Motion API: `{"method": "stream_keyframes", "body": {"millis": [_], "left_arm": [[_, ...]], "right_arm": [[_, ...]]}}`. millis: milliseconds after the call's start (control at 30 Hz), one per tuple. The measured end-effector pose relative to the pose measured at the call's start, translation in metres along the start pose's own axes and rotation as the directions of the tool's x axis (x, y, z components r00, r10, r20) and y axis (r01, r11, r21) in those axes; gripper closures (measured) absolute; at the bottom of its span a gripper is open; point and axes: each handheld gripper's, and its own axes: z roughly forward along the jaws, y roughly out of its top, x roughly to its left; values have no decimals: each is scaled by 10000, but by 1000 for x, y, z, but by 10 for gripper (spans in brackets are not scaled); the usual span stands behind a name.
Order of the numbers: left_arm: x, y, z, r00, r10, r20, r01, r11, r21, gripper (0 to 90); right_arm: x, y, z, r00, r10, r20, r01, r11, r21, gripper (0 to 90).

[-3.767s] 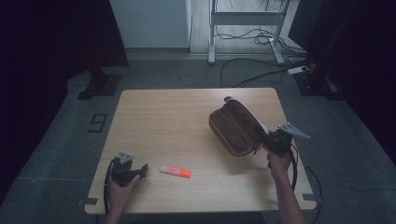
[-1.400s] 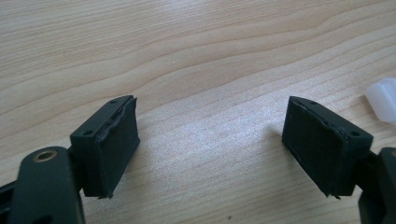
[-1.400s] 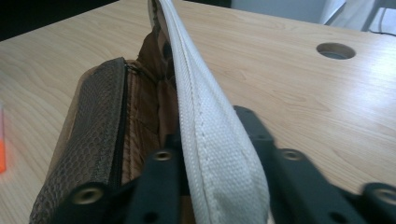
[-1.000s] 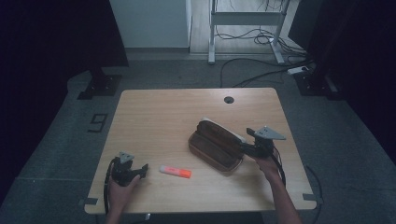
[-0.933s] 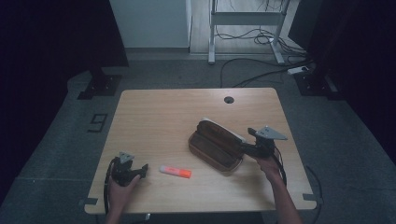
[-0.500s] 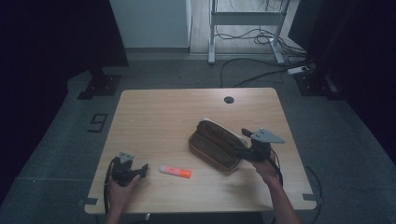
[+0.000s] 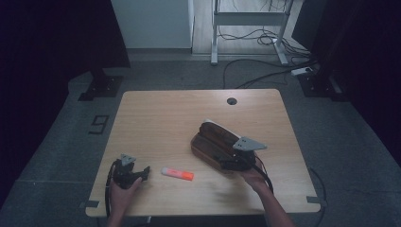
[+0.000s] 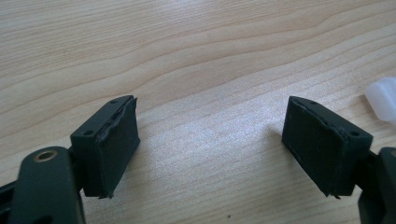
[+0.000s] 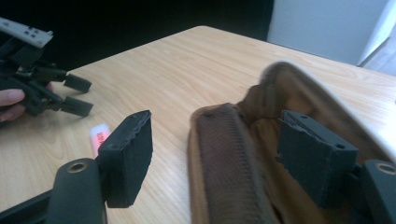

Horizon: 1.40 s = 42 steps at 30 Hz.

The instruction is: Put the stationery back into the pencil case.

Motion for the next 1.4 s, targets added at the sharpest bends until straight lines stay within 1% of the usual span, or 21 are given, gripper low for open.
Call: {"method": "stream_keyframes", "body": {"millis": [133, 333, 500, 533, 667, 700, 767, 800, 833, 900, 967, 1167, 1233, 1267, 1333, 1367, 1400], "left_arm": [[0, 0, 0, 10000, -5, 2, 5, 10000, -1, 185], [0, 0, 0, 10000, -5, 1, 5, 10000, -4, 186], [0, 0, 0, 10000, 2, -1, -2, 10000, 0, 186], [0, 0, 0, 10000, 0, -8, 0, 10000, -1, 186], [-1, -1, -1, 10000, -10, -27, 9, 10000, -14, 186], [-1, -1, -1, 10000, -14, -23, 14, 10000, -12, 186], [-1, -1, -1, 10000, -14, -23, 14, 10000, -11, 186], [-1, -1, -1, 10000, -14, -22, 14, 10000, -11, 186], [-1, -1, -1, 10000, -10, -25, 10, 10000, -11, 186], [-1, -1, -1, 10000, -3, -31, 3, 10000, -12, 186], [-1, -1, -1, 10000, -5, -15, 5, 10000, 0, 186], [-1, -1, -1, 10000, -3, -12, 3, 10000, -3, 186], [-1, -1, -1, 10000, -1, -11, 1, 10000, -1, 186], [-1, -1, -1, 10000, 0, -11, 0, 10000, -2, 186], [-2, -1, -1, 10000, 3, -11, -3, 10000, 0, 186], [-2, -2, -2, 10000, 4, -11, -4, 10000, -1, 186], [-2, -2, -1, 10000, 4, -9, -4, 10000, -3, 186]], "right_arm": [[8, -1, 6, 9998, -17, -222, 19, 10000, 73, 285], [17, -2, 13, 9982, -81, -596, 93, 9998, 184, 314], [24, -3, 20, 9970, -170, -755, 196, 9992, 340, 336], [27, -4, 23, 9959, -245, -866, 282, 9987, 422, 351], [31, -4, 28, 9947, -300, -979, 347, 9983, 459, 364], [33, -4, 31, 9944, -298, -1011, 351, 9981, 510, 368], [39, -3, 39, 9922, -429, -1174, 506, 9967, 627, 380], [39, -3, 39, 9922, -429, -1174, 506, 9967, 627, 380], [44, -4, 47, 9902, -456, -1323, 550, 9961, 683, 386], [46, -4, 49, 9899, -431, -1351, 529, 9962, 699, 390], [50, -5, 56, 9884, -421, -1459, 539, 9955, 780, 403], [65, -9, 74, 9811, -545, -1855, 758, 9911, 1096, 427], [69, -12, 78, 9787, -602, -1963, 861, 9883, 1260, 434], [71, -14, 82, 9772, -623, -2028, 924, 9854, 1427, 435], [74, -19, 87, 9777, -598, -2015, 942, 9816, 1658, 443], [76, -24, 91, 9759, -580, -2106, 982, 9777, 1858, 446], [76, -24, 91, 9759, -580, -2106, 982, 9777, 1858, 449]]}}
